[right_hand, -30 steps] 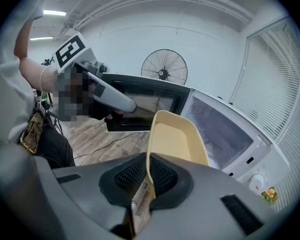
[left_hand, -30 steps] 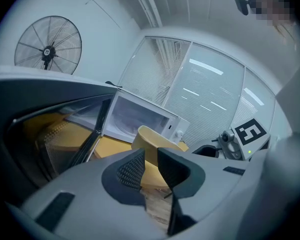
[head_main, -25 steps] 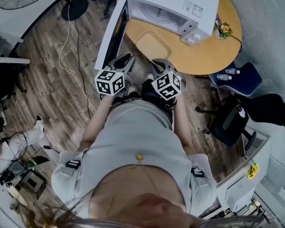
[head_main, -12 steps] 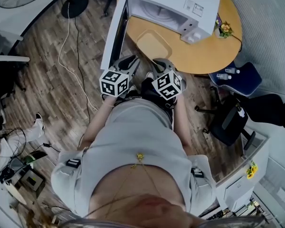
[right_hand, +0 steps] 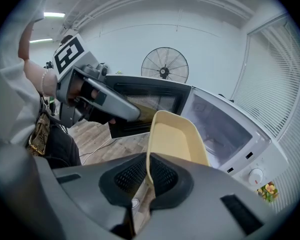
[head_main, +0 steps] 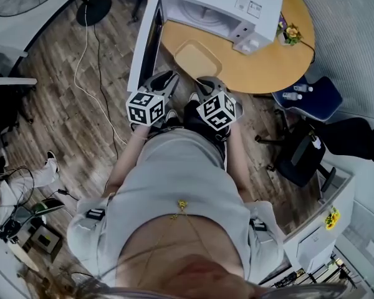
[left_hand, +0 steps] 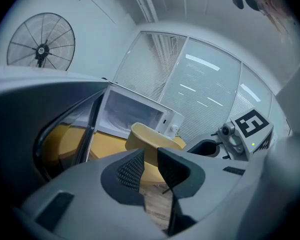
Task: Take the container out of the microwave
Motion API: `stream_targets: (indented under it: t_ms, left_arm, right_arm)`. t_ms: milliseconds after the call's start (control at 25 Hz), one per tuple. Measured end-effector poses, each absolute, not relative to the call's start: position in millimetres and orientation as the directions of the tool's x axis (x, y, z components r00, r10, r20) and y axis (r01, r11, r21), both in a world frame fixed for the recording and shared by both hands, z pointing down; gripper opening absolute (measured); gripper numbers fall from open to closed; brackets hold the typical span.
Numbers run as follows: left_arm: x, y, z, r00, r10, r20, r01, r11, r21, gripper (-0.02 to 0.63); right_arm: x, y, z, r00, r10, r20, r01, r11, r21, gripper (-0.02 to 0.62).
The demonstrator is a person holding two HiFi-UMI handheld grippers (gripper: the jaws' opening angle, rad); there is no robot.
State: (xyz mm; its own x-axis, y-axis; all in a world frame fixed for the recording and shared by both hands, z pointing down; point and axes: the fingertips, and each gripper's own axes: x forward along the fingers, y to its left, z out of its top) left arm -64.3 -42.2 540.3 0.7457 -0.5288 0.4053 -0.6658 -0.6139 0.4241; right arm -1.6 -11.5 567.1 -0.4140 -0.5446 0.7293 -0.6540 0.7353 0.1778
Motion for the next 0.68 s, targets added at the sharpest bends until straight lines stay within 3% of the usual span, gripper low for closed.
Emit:
stream_targets:
  t_ms: [680]
  left_arm:
    - [-60.9,-44.5,544.7,0.749,-0.52,0.411,-0.662,-0.607,0.44,0.086]
  right_arm:
    - [1.5,-6.0,573.8,-0.412,-0.513,0.753,-0.638,0.753,0.164,0.031]
